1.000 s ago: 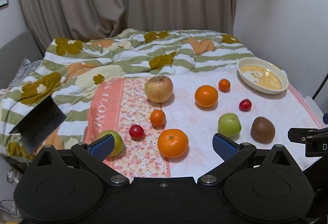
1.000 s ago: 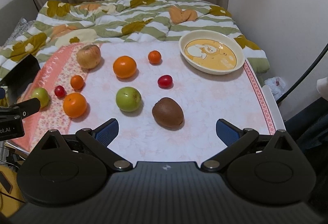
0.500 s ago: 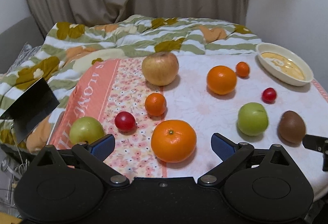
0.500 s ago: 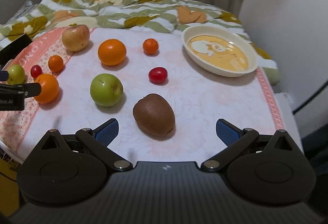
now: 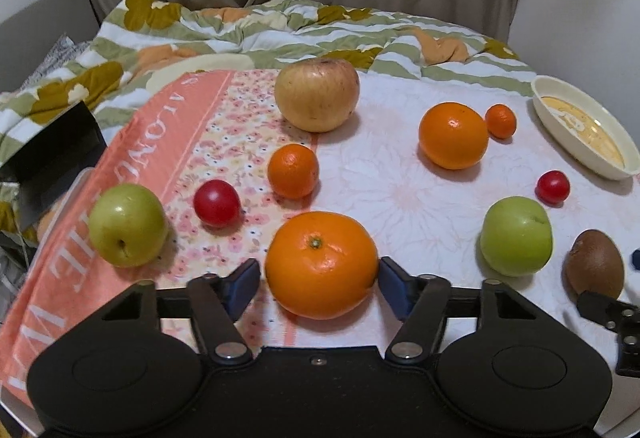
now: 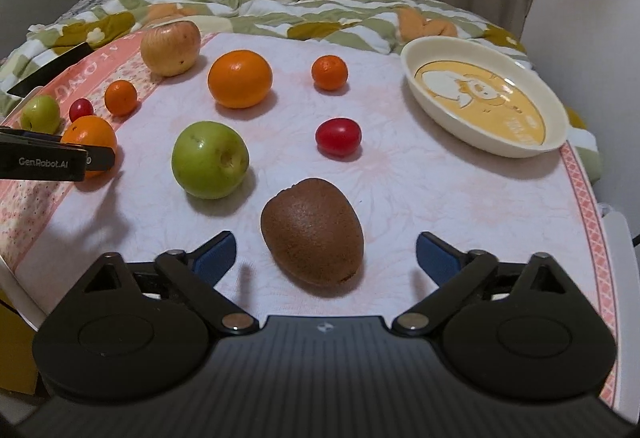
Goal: Organize fruits
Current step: 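Grasp the large orange with the left tool while the right tool grasps the brown kiwi, then carry the orange with the left tool while the right tool carries the kiwi to the bowl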
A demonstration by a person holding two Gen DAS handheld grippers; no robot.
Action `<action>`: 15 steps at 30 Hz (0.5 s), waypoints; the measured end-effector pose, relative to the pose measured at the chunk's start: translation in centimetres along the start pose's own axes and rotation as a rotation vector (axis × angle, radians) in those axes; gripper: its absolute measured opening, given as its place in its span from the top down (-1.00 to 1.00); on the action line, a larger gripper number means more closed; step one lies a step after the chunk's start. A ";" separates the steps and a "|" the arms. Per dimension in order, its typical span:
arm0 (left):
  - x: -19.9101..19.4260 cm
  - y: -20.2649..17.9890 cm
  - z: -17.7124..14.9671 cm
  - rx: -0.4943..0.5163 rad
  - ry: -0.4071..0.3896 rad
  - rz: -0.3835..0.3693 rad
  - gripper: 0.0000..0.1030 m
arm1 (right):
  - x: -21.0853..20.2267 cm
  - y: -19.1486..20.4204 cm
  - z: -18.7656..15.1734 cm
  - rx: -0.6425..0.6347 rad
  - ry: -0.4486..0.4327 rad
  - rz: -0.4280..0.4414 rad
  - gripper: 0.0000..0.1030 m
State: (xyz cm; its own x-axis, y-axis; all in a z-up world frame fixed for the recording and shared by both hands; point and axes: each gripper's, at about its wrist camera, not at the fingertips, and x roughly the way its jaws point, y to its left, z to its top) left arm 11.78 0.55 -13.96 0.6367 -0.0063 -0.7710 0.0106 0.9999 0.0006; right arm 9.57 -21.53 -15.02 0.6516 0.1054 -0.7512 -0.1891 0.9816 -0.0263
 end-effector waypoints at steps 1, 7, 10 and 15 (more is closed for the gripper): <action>0.0 0.0 0.0 -0.005 -0.003 0.004 -0.27 | 0.2 -0.1 0.0 -0.004 0.006 0.005 -0.97; -0.1 -0.4 -0.1 -0.006 -0.010 0.013 -0.25 | 1.0 0.0 -0.1 -0.029 0.020 0.025 -0.65; -0.2 -0.4 -0.2 -0.007 -0.010 0.018 -0.25 | 1.2 -0.2 0.1 -0.021 0.021 0.041 -0.58; -0.6 -0.4 -0.6 -0.004 -0.013 0.027 -0.24 | 1.5 -0.2 0.3 -0.033 0.003 0.060 -0.52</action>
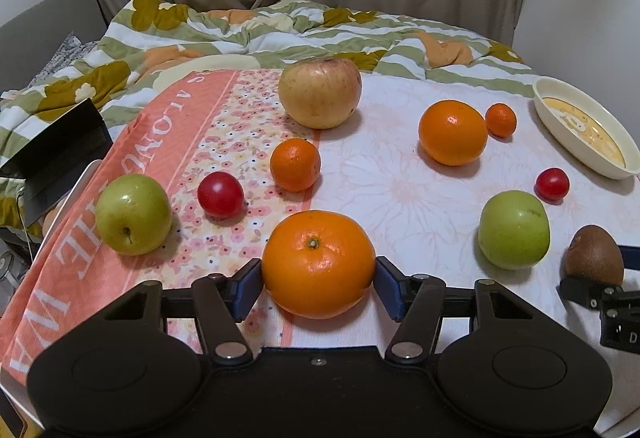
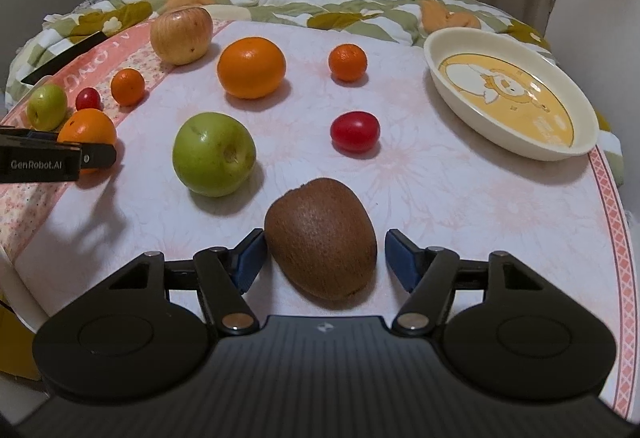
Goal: Organize fruits
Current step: 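Carry the orange with the left tool while the right tool carries the kiwi to the bowl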
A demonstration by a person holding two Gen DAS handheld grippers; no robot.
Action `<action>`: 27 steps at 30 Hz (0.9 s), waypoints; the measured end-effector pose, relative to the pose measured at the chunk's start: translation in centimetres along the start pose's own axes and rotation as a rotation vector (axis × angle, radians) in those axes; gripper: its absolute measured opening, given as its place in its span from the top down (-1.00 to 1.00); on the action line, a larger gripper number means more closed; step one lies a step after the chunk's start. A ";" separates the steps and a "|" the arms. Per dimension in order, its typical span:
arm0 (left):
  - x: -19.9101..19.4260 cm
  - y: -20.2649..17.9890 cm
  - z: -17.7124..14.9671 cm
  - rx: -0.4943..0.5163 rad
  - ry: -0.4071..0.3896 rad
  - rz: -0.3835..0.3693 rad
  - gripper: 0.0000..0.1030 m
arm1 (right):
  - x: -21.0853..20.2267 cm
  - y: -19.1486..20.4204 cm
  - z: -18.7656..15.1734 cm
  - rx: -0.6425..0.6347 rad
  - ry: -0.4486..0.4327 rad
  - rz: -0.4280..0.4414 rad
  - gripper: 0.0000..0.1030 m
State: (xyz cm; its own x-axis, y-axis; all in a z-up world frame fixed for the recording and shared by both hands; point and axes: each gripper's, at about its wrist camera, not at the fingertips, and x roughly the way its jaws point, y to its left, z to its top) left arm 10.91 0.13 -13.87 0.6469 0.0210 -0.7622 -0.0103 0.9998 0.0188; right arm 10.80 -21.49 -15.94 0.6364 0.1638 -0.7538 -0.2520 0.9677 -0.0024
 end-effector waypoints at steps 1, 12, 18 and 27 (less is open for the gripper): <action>-0.1 0.0 -0.1 -0.001 0.000 0.002 -0.24 | 0.0 0.1 0.1 -0.005 0.000 0.005 -0.43; -3.2 -1.2 -0.4 -0.011 -0.040 0.004 -0.24 | -1.3 -1.1 0.1 0.011 -0.016 0.026 -0.38; -6.2 -3.3 0.7 0.000 -0.076 0.004 -0.24 | -4.3 -3.0 0.8 0.022 -0.040 0.024 -0.38; -10.3 -7.3 3.7 -0.002 -0.150 -0.029 -0.24 | -9.1 -8.1 2.7 0.052 -0.085 -0.004 -0.38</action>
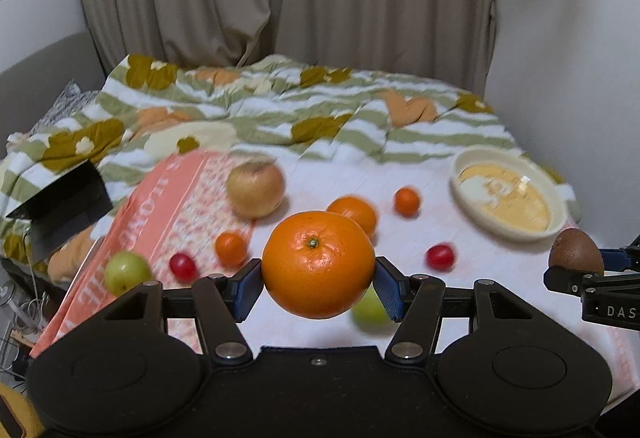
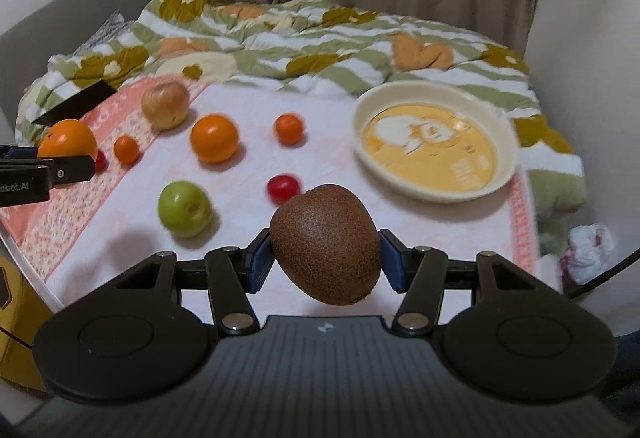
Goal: Organize fruits
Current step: 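Carry the orange with the left tool while the right tool carries the kiwi to the bowl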
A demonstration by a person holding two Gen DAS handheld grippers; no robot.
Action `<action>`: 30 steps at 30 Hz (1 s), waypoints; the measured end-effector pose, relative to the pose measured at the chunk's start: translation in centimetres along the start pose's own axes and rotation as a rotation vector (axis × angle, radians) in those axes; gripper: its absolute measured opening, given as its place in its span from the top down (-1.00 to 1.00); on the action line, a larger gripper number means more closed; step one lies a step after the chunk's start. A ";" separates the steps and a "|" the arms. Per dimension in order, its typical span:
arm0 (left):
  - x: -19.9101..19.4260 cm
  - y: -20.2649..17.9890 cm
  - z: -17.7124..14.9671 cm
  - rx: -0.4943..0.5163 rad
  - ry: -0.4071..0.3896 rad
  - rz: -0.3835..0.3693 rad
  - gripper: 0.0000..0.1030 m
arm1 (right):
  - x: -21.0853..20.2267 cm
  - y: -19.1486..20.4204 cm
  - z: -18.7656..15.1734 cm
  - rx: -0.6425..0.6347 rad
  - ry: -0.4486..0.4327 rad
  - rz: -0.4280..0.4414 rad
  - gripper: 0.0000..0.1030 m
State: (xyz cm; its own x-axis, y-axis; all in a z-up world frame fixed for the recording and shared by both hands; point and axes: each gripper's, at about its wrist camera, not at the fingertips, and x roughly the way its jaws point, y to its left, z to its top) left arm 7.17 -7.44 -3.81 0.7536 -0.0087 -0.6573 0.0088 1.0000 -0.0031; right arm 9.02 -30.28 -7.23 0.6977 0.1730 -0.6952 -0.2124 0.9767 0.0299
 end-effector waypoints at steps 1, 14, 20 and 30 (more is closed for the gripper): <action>-0.2 -0.6 0.5 -0.002 -0.010 -0.006 -0.24 | -0.4 -0.7 0.3 0.005 -0.007 -0.004 -0.38; 2.8 -8.3 7.2 0.065 -0.063 -0.147 -0.24 | -1.4 -9.4 6.4 0.070 -0.055 -0.113 -0.38; 7.2 -11.9 10.0 0.140 -0.039 -0.216 -0.24 | 1.5 -12.3 8.7 0.123 -0.035 -0.130 -0.38; 16.5 -16.6 12.5 0.274 0.049 -0.303 -0.24 | 7.3 -16.1 11.2 0.214 0.010 -0.159 -0.38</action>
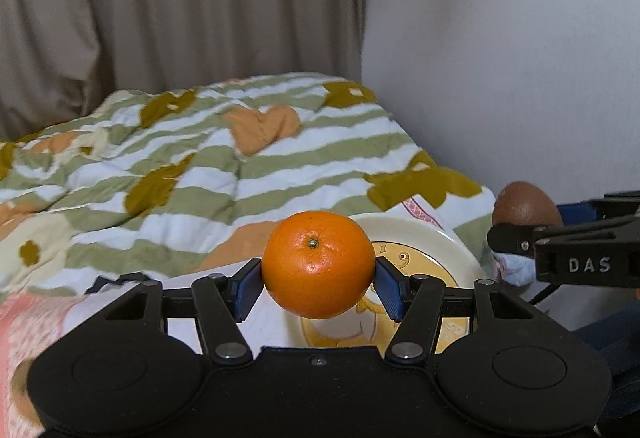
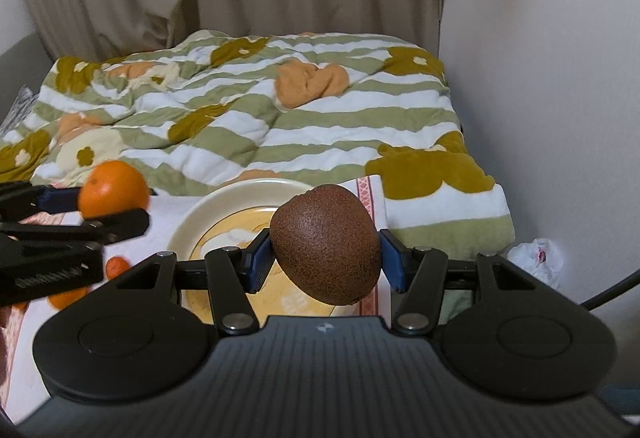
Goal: Organize fruits
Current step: 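Carry the orange with the left tool while the right tool carries the kiwi to the bowl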
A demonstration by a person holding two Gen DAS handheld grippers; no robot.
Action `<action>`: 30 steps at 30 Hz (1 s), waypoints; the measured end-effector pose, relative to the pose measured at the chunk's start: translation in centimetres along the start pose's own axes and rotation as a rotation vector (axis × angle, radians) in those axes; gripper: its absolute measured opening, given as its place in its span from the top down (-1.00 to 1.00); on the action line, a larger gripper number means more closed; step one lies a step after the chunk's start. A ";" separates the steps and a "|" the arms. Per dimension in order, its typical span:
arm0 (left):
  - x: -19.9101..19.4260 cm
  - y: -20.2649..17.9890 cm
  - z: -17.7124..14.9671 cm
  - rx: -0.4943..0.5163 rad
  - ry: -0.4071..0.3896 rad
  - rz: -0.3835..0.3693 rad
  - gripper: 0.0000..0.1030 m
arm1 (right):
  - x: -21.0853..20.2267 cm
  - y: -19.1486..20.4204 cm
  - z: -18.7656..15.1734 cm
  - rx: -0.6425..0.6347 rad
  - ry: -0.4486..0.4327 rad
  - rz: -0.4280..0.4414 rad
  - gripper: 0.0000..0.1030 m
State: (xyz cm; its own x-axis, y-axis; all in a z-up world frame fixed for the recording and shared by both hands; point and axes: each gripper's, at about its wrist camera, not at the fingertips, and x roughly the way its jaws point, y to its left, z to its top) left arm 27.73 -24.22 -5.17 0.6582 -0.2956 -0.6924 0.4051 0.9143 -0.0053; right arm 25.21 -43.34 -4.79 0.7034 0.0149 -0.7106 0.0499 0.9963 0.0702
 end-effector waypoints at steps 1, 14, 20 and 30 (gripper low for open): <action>1.0 -0.1 0.2 0.015 0.010 -0.004 -0.24 | 0.7 -0.1 0.2 0.007 0.007 -0.006 -0.38; 10.0 -2.6 0.1 0.214 0.102 -0.047 -0.24 | 6.6 -2.2 1.3 0.077 0.074 -0.054 -0.38; 11.3 -3.4 -0.4 0.255 0.119 -0.060 -0.26 | 7.2 -2.7 1.1 0.094 0.084 -0.070 -0.38; 6.9 -2.8 0.1 0.226 0.057 -0.004 -0.92 | 6.5 -2.8 1.7 0.062 0.068 -0.039 -0.38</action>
State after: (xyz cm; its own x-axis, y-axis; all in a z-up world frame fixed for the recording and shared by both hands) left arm 31.20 -28.83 -9.81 0.6218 -0.2768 -0.7326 0.5438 0.8258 0.1495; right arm 30.79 -46.18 -8.41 0.6506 -0.0155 -0.7593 0.1209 0.9892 0.0834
